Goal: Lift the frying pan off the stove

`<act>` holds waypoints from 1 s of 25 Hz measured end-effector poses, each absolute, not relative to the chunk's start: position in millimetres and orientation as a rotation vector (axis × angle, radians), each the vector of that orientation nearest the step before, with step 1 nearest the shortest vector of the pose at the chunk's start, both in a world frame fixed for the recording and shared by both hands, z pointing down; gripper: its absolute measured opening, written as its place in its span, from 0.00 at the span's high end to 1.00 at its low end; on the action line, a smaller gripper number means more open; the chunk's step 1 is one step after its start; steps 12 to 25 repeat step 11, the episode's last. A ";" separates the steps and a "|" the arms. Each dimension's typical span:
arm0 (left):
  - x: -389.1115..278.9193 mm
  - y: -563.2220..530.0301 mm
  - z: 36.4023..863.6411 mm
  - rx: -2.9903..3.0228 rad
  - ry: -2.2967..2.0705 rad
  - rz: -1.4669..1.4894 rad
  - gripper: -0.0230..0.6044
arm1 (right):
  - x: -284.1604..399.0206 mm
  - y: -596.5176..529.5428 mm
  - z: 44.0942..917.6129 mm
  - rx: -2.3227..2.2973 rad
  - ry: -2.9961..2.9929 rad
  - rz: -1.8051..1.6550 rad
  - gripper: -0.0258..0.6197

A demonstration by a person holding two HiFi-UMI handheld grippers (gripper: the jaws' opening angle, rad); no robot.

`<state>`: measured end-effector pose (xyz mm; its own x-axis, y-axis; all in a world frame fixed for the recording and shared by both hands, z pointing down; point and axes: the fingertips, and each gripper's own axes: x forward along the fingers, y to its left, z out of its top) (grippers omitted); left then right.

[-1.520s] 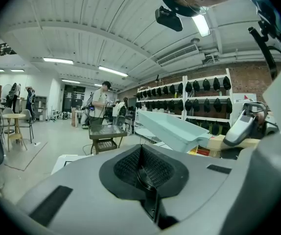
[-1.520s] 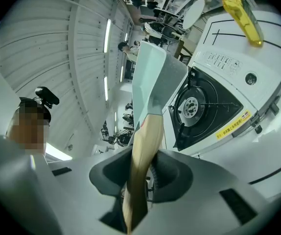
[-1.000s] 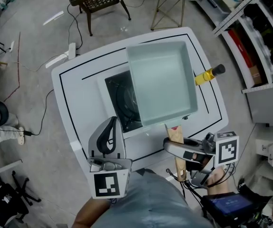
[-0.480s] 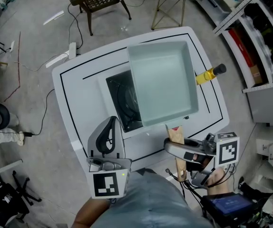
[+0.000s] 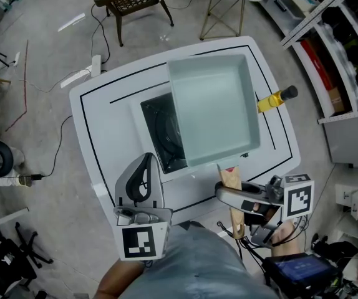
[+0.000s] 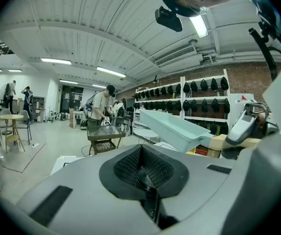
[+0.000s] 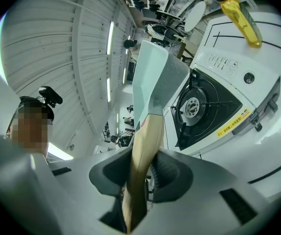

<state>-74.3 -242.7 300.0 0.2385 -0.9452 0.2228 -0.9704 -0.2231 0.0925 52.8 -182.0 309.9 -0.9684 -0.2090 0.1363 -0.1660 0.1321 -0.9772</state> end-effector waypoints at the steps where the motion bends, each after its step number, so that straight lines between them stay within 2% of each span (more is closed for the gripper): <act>1: -74.9 -243.2 299.3 2.308 -1.820 0.177 0.94 | 53.0 -182.0 310.2 -0.387 2.339 -2.010 0.77; 25: -75.3 -242.7 297.0 2.314 -1.821 0.196 0.94 | 53.4 -181.3 307.2 -0.388 2.342 -2.005 0.77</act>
